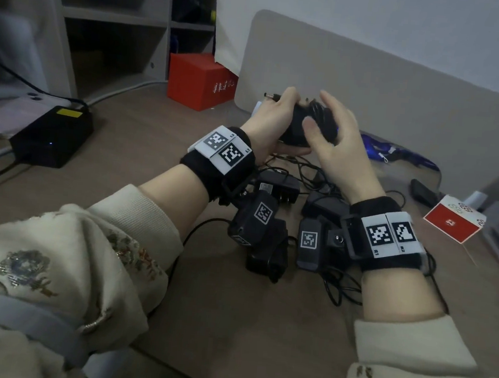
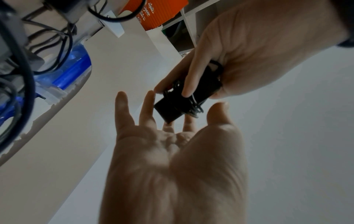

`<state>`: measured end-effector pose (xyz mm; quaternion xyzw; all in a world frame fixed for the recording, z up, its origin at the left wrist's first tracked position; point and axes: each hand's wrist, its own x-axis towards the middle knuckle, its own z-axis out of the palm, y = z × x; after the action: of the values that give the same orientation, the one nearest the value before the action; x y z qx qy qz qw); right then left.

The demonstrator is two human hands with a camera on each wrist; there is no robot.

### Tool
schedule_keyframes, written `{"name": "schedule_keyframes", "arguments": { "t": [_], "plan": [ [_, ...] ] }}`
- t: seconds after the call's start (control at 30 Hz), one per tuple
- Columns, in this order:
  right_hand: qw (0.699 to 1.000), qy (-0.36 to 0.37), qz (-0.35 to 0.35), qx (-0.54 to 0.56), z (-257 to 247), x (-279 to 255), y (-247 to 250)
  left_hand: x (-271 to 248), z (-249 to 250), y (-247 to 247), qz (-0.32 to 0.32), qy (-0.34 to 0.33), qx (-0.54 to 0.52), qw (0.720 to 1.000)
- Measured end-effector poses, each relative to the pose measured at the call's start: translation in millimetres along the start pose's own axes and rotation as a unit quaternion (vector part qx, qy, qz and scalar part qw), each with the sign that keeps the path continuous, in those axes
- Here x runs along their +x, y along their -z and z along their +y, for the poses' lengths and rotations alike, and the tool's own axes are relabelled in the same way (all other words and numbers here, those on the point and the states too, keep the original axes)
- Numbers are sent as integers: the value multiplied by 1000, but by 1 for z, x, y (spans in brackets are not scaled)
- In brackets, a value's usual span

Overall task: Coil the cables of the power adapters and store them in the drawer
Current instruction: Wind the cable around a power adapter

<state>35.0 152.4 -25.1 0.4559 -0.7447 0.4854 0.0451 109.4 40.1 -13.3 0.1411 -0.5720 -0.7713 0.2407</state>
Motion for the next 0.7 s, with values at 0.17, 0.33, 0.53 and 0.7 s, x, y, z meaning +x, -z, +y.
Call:
{"name": "schedule_keyframes", "arguments": {
  "t": [0.17, 0.33, 0.53, 0.7],
  "plan": [
    [976, -133, 46, 164, -19, 3, 2, -10, 18, -1, -2, 19, -92, 996],
    [924, -216, 33, 314, -52, -2, 8, -36, 32, 11, 4, 14, -188, 982],
    [921, -194, -76, 330, -111, -26, -23, -85, 44, 39, 37, -16, -242, 970],
    [913, -176, -145, 338, -153, -43, -68, -132, 56, 89, 83, -46, -226, 969]
  ]
}}
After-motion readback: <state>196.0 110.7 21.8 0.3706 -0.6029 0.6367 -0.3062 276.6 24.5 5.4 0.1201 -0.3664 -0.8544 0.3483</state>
